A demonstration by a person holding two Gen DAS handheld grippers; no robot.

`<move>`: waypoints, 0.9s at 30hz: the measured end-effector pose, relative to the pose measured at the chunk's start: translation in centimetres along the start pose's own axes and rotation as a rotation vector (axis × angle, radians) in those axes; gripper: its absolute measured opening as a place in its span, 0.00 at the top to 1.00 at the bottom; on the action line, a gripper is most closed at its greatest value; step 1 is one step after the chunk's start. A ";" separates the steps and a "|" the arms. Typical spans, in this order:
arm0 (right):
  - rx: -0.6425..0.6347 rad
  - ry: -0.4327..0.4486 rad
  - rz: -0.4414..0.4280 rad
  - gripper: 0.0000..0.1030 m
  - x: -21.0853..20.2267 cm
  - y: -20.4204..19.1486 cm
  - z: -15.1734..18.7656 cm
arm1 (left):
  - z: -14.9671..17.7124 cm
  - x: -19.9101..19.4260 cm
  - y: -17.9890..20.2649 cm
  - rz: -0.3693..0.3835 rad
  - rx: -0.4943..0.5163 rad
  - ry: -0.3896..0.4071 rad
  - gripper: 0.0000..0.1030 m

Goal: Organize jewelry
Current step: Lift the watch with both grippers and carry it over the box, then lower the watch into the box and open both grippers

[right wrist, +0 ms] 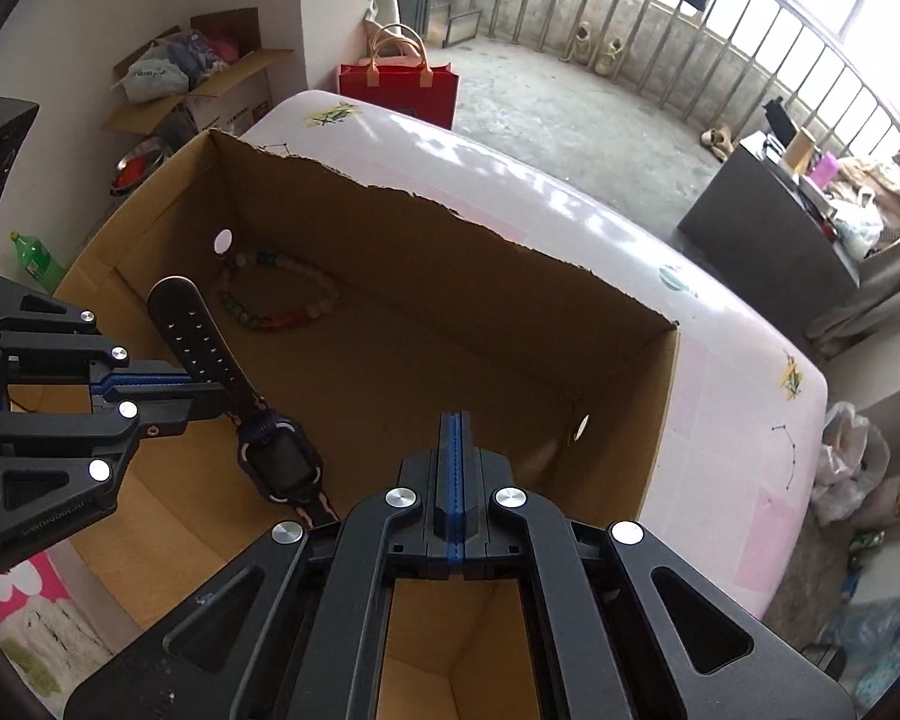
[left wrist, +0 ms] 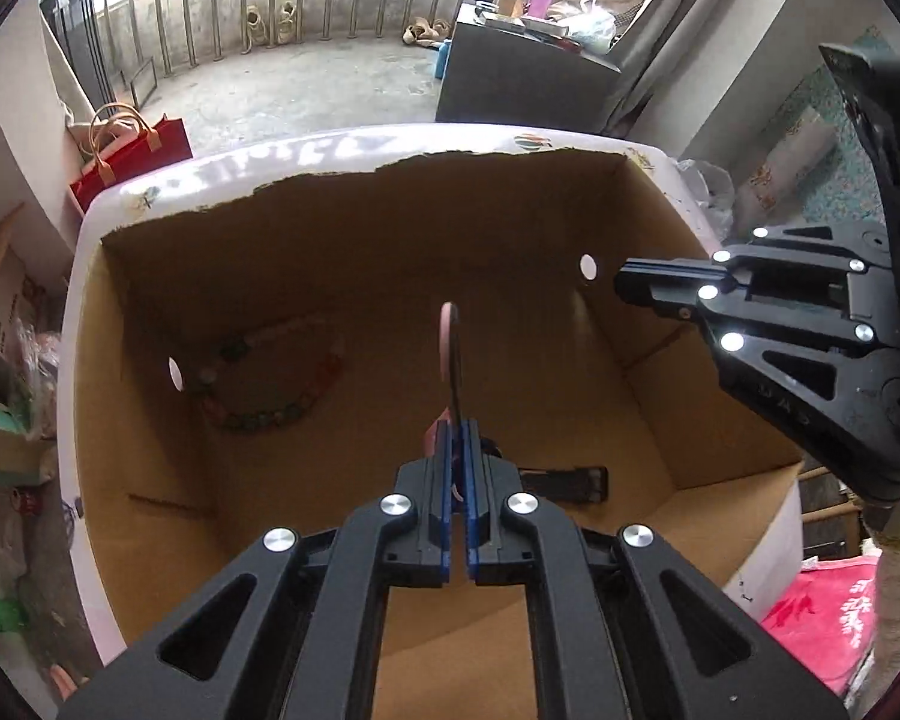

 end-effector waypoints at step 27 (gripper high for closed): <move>0.198 0.143 -0.055 0.98 -4.1 6.1 1.1 | -5.0 4.6 7.6 0.177 0.157 -0.066 0.94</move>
Point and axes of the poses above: each gripper's, at about its wrist camera, not at the fingertips, and x roughly the way its jaws point, y to its right, z to its underside, the point moved 5 cm from there along x, roughly the way its jaws point, and after that the axes turned 7 degrees about -z, right-handed, at the moved point
